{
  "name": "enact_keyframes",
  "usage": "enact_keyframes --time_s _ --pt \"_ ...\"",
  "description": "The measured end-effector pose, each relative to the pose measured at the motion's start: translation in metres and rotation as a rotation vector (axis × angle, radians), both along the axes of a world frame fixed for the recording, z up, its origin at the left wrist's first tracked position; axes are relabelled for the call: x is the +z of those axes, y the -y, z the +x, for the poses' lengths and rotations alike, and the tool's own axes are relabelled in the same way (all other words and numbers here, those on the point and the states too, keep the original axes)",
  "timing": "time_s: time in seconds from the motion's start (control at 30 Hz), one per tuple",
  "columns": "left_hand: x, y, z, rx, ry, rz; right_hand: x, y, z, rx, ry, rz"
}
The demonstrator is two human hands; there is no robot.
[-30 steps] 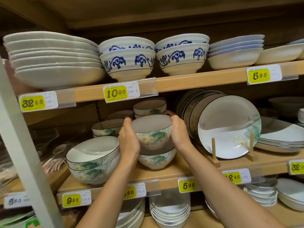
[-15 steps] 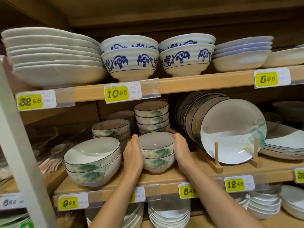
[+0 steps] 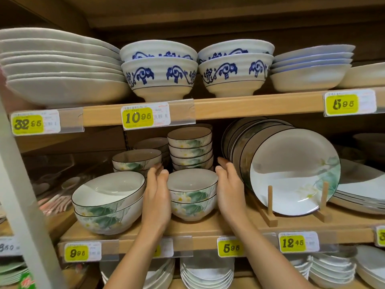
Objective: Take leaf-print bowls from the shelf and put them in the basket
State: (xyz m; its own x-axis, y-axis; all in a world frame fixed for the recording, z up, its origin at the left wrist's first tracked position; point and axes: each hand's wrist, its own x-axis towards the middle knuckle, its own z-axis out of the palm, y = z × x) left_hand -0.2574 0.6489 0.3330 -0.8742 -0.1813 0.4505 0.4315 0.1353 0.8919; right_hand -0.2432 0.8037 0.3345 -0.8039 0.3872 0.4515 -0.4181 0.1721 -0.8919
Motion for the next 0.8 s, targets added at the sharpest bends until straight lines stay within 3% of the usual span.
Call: enact_keyframes --time_s 0.17,0.33,0.53,0.8 --pt "0.006 0.011 0.06 -0.107 -0.214 0.162 0.009 0.016 0.042 -0.004 -0.296 0.081" --pt "-0.006 0.044 0.095 -0.114 -0.162 0.332 0.0 0.049 0.077 0.114 -0.39 0.09" --pt "-0.044 0.116 0.135 -0.012 -0.047 0.383 -0.043 0.123 0.115 0.398 -0.179 0.169" --pt "-0.14 0.285 0.202 0.277 0.344 0.406 -0.13 0.269 0.155 0.676 0.182 0.471"
